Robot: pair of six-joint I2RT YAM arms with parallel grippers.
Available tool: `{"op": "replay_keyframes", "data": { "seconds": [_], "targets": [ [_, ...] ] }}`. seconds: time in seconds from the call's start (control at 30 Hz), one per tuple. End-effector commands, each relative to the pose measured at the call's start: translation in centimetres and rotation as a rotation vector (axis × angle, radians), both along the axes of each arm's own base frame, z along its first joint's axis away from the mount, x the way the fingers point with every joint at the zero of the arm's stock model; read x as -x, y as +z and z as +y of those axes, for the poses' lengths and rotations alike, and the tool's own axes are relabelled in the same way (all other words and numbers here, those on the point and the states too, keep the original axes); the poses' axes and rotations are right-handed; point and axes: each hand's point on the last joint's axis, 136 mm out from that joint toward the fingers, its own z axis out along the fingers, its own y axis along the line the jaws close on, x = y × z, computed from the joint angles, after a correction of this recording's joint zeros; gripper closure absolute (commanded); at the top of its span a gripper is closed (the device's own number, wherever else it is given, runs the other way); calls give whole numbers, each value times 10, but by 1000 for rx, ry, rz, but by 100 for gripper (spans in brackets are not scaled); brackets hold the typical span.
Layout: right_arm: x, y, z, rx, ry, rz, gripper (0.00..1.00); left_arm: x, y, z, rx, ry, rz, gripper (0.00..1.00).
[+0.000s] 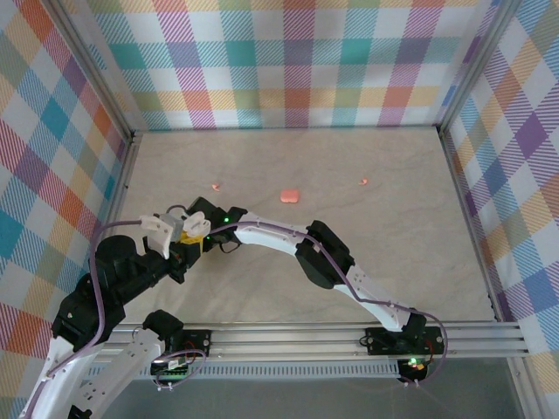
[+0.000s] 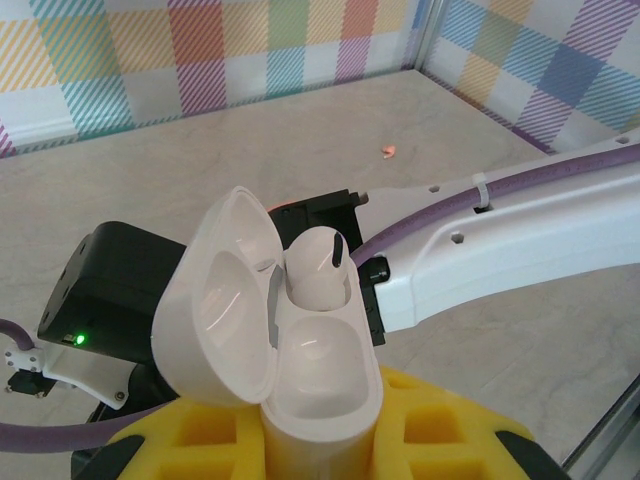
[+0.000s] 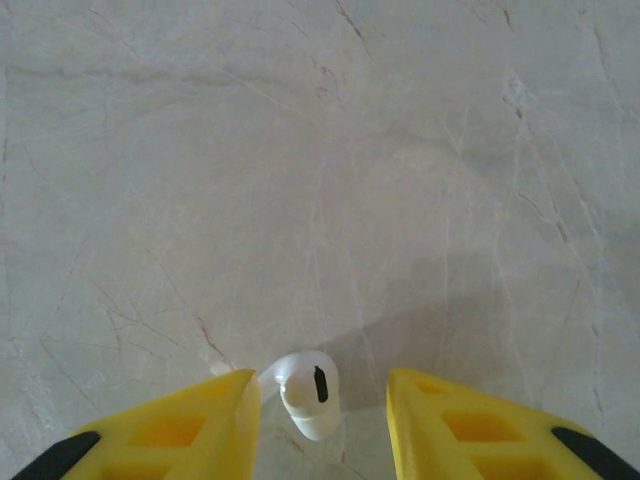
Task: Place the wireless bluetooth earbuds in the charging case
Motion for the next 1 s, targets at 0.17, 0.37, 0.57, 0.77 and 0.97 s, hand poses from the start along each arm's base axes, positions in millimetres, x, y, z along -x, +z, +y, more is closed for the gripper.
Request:
{"op": "replay_keyframes", "data": {
  "seconds": [0.17,0.37,0.57,0.77,0.97],
  "targets": [
    [7,-7,12,7,58,-11,61,-1,6,0,19,6,-15,100],
    [9,-18,9,36,73,-3,61,-1,2,1,7,8,-5,100],
    [10,-22,1,78,81,-10,65,-4,0,-1,3,7,-5,100],
    [11,-19,-10,99,93,-36,74,-6,-2,-2,-3,3,1,100],
    [3,-11,-32,114,72,-62,79,-9,-2,-4,-1,1,1,100]
  ]
}}
